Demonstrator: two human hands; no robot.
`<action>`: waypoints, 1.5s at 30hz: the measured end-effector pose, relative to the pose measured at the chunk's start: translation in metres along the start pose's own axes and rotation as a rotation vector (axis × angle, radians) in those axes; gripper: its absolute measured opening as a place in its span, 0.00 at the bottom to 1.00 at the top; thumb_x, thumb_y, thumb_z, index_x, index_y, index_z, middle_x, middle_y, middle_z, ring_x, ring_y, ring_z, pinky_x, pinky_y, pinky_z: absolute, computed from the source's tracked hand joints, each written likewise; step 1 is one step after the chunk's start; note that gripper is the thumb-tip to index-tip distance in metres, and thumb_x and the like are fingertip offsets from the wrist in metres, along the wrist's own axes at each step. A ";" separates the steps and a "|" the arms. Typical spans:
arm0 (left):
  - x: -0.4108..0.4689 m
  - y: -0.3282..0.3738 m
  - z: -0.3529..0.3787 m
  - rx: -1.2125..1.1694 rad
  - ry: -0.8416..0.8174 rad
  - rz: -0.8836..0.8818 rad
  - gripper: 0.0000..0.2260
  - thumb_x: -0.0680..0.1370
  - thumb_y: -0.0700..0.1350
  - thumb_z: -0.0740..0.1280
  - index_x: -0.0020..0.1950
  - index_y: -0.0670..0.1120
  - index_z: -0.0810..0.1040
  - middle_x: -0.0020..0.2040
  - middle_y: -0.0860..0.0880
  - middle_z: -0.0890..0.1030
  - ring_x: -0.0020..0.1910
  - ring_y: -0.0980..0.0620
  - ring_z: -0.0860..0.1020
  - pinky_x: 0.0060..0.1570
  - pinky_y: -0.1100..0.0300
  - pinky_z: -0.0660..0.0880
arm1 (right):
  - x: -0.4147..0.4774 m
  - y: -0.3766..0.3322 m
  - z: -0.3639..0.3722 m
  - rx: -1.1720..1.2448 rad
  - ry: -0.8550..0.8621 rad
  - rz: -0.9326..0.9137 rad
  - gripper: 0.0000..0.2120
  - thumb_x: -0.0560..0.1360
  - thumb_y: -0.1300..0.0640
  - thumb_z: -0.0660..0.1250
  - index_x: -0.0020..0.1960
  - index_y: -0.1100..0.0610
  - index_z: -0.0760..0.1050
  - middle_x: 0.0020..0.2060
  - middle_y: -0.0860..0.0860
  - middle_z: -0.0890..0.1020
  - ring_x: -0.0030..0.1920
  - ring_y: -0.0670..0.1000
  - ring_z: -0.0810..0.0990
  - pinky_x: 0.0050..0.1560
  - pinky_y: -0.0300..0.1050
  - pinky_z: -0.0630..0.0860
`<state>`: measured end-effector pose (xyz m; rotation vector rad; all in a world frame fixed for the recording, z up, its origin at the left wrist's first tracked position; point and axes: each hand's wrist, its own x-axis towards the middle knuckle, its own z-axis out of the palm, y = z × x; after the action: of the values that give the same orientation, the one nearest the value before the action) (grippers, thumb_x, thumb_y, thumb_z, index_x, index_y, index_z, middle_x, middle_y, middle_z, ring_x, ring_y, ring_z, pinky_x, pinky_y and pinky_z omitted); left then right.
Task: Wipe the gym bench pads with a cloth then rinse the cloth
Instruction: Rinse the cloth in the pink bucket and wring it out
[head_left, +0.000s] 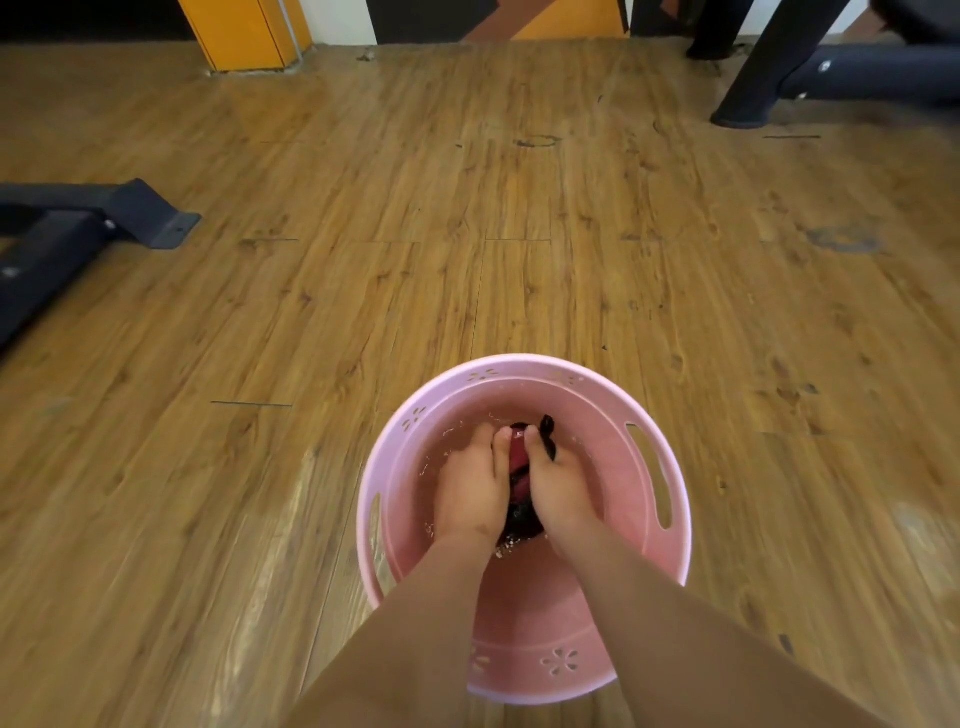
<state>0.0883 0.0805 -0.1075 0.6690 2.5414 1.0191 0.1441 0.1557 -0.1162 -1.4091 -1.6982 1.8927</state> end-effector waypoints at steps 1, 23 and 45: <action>0.001 0.000 0.000 -0.032 0.014 -0.007 0.11 0.82 0.53 0.57 0.48 0.48 0.71 0.41 0.48 0.80 0.43 0.45 0.78 0.47 0.51 0.74 | 0.000 -0.002 -0.001 0.018 0.012 0.001 0.12 0.81 0.46 0.58 0.44 0.47 0.76 0.40 0.43 0.80 0.47 0.49 0.80 0.55 0.46 0.72; 0.011 0.012 0.001 -0.184 0.146 -0.152 0.17 0.82 0.55 0.55 0.45 0.49 0.79 0.43 0.50 0.83 0.45 0.48 0.80 0.48 0.55 0.74 | 0.000 -0.018 0.006 0.074 -0.131 -0.102 0.11 0.79 0.47 0.62 0.50 0.51 0.81 0.41 0.44 0.84 0.42 0.39 0.80 0.40 0.29 0.71; 0.004 -0.001 0.012 -0.213 -0.026 -0.470 0.21 0.82 0.59 0.55 0.67 0.48 0.74 0.61 0.44 0.79 0.61 0.42 0.76 0.61 0.53 0.68 | 0.011 0.003 0.003 -0.392 -0.039 -0.067 0.13 0.76 0.47 0.64 0.58 0.49 0.78 0.46 0.47 0.82 0.49 0.51 0.80 0.58 0.48 0.75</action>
<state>0.0900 0.0886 -0.1168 0.0206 2.3533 1.0707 0.1372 0.1606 -0.1248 -1.4256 -2.1957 1.6219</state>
